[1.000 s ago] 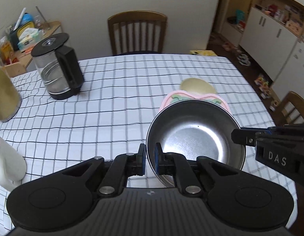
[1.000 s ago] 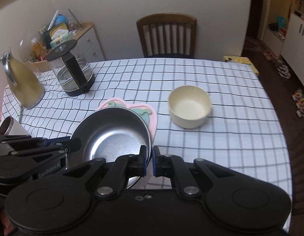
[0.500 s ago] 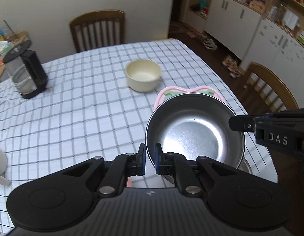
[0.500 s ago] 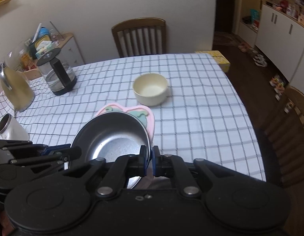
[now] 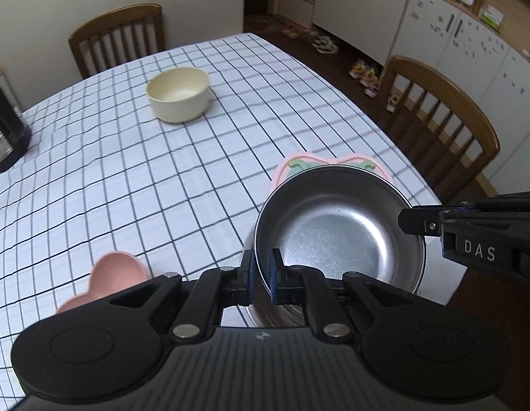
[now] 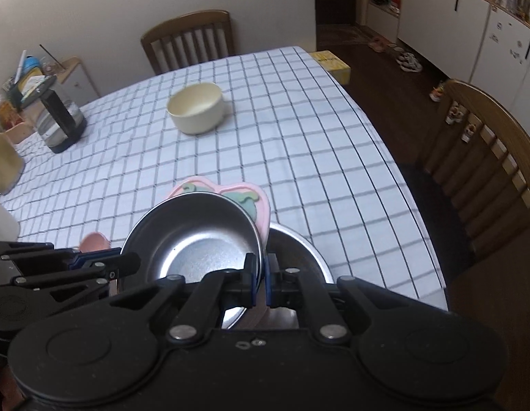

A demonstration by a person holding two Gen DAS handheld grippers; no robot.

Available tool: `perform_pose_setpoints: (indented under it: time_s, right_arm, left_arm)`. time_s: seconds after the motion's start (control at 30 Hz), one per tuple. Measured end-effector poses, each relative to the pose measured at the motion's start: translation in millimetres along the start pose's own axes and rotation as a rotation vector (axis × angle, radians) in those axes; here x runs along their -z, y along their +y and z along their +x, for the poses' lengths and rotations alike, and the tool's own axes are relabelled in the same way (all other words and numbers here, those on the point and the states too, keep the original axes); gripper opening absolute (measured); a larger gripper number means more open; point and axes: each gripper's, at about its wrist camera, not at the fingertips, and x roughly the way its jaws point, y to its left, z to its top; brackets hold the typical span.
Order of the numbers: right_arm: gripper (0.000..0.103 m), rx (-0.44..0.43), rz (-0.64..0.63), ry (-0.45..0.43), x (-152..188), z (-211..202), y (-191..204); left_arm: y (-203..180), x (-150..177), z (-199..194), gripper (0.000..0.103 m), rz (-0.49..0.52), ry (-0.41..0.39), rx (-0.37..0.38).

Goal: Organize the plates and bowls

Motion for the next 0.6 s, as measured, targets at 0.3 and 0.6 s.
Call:
perform_pose_setpoints:
  time_s: [0.3, 0.6]
  right_arm:
    - [0.006, 0.014, 0.048, 0.038, 29, 18, -17]
    - [0.006, 0.011, 0.08, 0.044, 36, 28, -31]
  left_arm:
    - [-14, 9, 22, 0.008, 0.05, 0.025, 0.007]
    - [-20, 8, 35, 0.008, 0.06, 0.022, 0.012]
